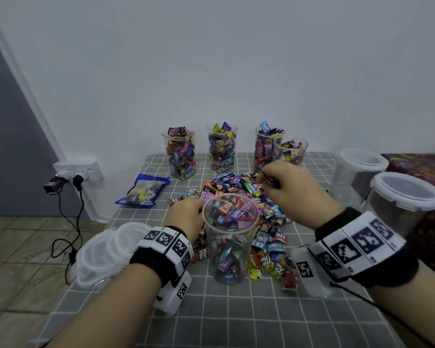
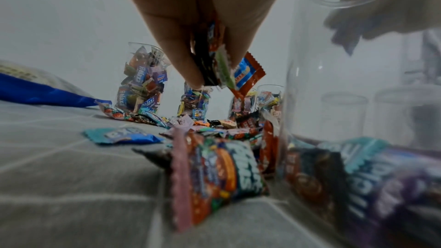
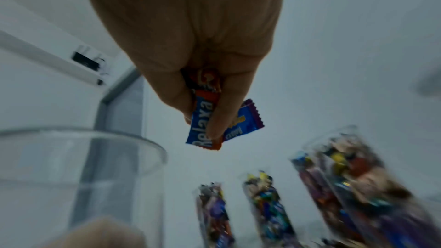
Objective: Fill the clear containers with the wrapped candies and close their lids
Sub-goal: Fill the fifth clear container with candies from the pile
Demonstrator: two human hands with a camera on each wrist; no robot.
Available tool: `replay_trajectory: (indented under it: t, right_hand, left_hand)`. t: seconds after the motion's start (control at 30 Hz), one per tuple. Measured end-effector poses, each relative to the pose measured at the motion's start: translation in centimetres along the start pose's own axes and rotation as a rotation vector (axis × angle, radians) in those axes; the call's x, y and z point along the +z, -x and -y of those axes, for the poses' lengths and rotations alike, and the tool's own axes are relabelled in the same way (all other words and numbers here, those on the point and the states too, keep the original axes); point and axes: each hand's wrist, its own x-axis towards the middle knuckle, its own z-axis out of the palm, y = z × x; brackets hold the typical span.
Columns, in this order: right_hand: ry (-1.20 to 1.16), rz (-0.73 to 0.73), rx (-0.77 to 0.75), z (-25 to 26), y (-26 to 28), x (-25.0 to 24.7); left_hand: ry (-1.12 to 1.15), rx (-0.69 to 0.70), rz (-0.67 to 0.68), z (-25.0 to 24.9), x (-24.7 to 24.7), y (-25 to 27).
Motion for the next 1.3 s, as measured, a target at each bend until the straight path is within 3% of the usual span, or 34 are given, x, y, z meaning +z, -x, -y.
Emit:
replay_trajectory:
  t: [0.1,0.2,0.73,0.9,1.07,1.3]
  right_hand:
    - [-0.095,-0.060,-0.105,2.1,-0.2,-0.5]
    - [-0.164,-0.009,-0.144,3.6,-0.1,-0.2]
    - [-0.339,0.189,0.000,5.0,0.5,1.1]
    - [-0.438,-0.048,-0.008,4.7,1.6,2.2]
    - [-0.561,0.190,0.167,3.3,3.1,3.5]
    - [-0.781,0.219,0.273,2.4,3.9,4.7]
  left_hand:
    - [0.004,0.001,-0.005,-0.2,-0.2,0.1]
    - [0.016,0.001,-0.008,-0.3,-0.4,0.3]
    - [0.019,-0.021,0.045,-0.8,-0.7,0.4]
    - [0.044,-0.020,0.038,-0.9,-0.7,0.6]
    - [0.167,-0.007,-0.052,-0.9,-1.5,1.5]
    - [0.361,-0.077,-0.169,-0.5,-2.7,2.0]
